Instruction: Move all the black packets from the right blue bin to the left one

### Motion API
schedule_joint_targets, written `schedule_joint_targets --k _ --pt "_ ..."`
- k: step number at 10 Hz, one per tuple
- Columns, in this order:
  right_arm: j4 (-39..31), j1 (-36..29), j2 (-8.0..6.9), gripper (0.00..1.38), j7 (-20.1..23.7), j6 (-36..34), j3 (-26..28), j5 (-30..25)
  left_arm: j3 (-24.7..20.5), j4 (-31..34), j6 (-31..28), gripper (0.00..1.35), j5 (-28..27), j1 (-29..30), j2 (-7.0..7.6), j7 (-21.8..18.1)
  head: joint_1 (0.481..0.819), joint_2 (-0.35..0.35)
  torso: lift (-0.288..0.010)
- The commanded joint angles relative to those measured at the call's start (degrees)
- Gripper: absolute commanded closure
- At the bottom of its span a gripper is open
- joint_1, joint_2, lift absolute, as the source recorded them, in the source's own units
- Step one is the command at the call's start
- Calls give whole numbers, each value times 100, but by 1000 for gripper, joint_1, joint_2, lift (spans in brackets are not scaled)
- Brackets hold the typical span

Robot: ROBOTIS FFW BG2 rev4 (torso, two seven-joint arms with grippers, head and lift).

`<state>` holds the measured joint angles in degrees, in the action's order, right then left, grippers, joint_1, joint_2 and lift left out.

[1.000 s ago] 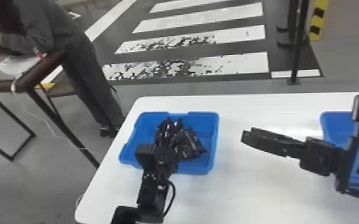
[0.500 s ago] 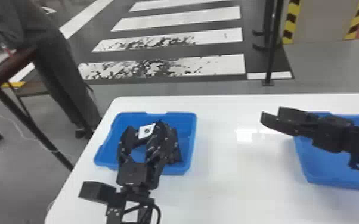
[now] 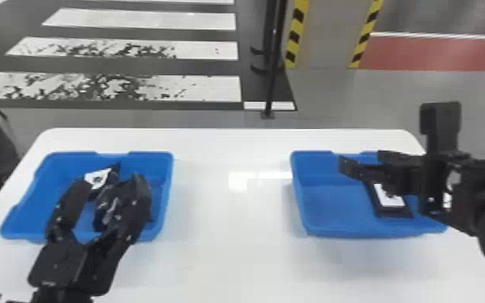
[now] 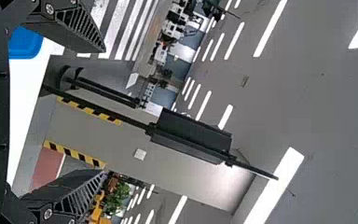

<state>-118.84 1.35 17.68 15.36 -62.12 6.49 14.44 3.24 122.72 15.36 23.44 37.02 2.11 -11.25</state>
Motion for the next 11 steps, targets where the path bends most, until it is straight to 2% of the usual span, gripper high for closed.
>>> schedule_joint_targets --k 1,4,6,11 --pt "430 274 -19 208 -121 -383 2 -187 19 12 -45 121 10 -4 0 0 695 -91 -140" --pt "557 541 -72 202 -886 -1607 -146 -381 19 12 -45 121 -2 10 0 0 695 -157 -140" --pt "866 906 -72 203 -1167 -2127 -329 -518 31 12 -45 122 -59 -18 0 0 695 -176 -140" --pt "2146 1722 -28 202 -1457 -2296 -683 -736 31 12 -59 122 -59 -32 0 0 695 -200 -140"
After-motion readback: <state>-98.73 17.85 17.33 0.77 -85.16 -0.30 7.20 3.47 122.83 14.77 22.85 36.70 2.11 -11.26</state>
